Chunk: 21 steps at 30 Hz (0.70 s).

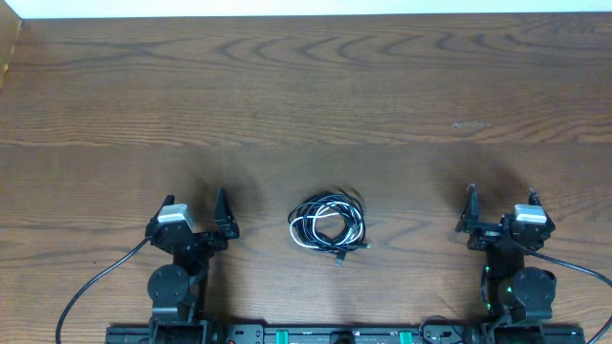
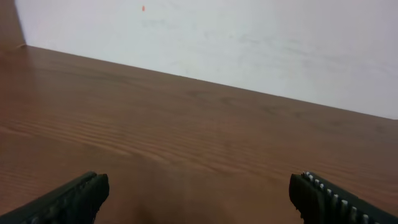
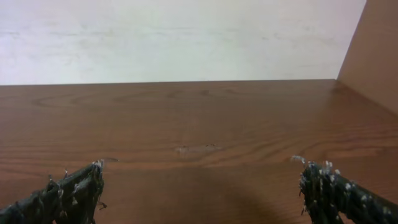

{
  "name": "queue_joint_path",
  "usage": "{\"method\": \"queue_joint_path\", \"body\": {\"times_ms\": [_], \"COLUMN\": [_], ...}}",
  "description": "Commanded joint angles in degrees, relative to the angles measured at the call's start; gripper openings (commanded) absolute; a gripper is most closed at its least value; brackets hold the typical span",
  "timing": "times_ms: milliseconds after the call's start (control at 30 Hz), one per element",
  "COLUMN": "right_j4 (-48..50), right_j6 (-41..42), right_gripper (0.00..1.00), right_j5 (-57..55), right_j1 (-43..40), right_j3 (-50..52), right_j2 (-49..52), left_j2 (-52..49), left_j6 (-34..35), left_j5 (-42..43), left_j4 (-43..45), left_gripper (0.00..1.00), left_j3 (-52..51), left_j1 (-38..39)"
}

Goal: Untangle cables

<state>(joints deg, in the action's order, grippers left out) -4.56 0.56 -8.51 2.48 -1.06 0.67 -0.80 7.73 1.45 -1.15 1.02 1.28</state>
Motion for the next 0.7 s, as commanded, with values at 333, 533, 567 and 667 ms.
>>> {"method": "queue_joint_path", "body": {"times_ms": [333, 533, 567, 667], "right_j4": [10.1, 10.2, 9.0, 1.2], "right_j6": [14.0, 17.2, 17.2, 17.2], "right_gripper": [0.99, 0.99, 0.99, 0.99], "right_j5": [22.3, 30.6, 31.7, 33.1], "right_j1": [-0.3, -0.3, -0.3, -0.3], "right_j3": [-0.5, -7.1, -8.9, -14.8], "right_j2": [-0.2, 0.7, 1.2, 4.3], "left_j2": [-7.8, -23.6, -26.4, -34.7], "left_j6": [1.5, 4.0, 4.3, 5.1], "left_j5": [7.2, 14.9, 16.4, 21.2], "left_j4": [-1.4, -5.2, -6.5, -12.7], "left_gripper": [0.98, 0.98, 0.98, 0.98], "left_j3": [11.1, 26.8, 29.7, 37.9], "left_j1": [-0.2, -0.2, -0.2, -0.2]}}
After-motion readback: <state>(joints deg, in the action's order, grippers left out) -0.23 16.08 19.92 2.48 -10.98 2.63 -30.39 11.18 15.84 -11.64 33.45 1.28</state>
